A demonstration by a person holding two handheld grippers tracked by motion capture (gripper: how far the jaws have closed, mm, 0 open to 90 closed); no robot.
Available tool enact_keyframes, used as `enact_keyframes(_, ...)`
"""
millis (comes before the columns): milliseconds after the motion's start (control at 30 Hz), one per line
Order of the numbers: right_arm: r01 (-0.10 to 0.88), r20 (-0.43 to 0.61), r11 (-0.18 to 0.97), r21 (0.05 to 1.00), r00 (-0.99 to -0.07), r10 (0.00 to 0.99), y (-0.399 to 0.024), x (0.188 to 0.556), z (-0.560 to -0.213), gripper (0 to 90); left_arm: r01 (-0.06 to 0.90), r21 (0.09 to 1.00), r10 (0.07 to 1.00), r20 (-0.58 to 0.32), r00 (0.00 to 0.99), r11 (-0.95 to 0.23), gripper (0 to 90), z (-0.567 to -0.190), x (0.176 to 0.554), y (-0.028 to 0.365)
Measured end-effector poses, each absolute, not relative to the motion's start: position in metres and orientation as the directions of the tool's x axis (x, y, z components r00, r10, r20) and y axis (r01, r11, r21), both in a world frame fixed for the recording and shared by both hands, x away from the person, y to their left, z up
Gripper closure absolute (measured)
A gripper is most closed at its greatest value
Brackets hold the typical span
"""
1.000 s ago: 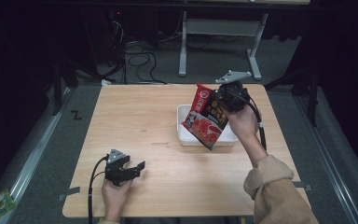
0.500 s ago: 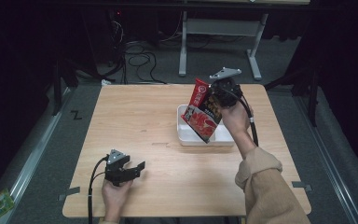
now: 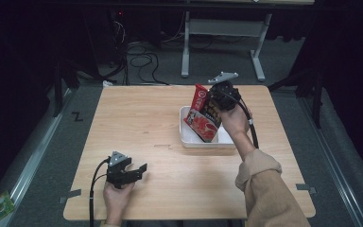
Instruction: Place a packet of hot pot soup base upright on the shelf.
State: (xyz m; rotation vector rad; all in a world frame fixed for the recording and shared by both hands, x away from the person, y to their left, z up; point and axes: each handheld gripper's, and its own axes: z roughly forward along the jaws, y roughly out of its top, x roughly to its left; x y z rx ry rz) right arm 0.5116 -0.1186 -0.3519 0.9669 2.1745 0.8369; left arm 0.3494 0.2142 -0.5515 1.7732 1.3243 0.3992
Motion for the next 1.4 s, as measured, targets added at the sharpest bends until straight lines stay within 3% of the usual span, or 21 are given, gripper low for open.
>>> enact_keyframes(400, 0.447, -0.224, 0.514, 0.732, -0.553, 0.802, -0.122, 0.517, -0.373, 75.3, 0.62, 0.782, 0.896, -0.223, 0.383, -0.07, 26.3, -0.552, 0.35, 0.213)
enact_keyframes(467, 0.448, -0.212, 0.496, 0.744, -0.545, 0.811, -0.127, 0.517, -0.373, 68.4, 0.624, 0.779, 0.895, -0.227, 0.384, -0.07, 26.3, -0.551, 0.35, 0.213)
enact_keyframes(733, 0.436, -0.166, 0.435, 0.788, -0.53, 0.832, -0.145, 0.509, -0.365, 58.8, 0.623, 0.779, 0.894, -0.227, 0.386, -0.072, 26.4, -0.551, 0.35, 0.213)
enact_keyframes(1400, 0.347, -0.158, 0.391, 0.853, -0.542, 0.826, -0.182, 0.474, -0.347, 53.8, 0.625, 0.778, 0.894, -0.229, 0.384, -0.069, 26.4, -0.551, 0.35, 0.213)
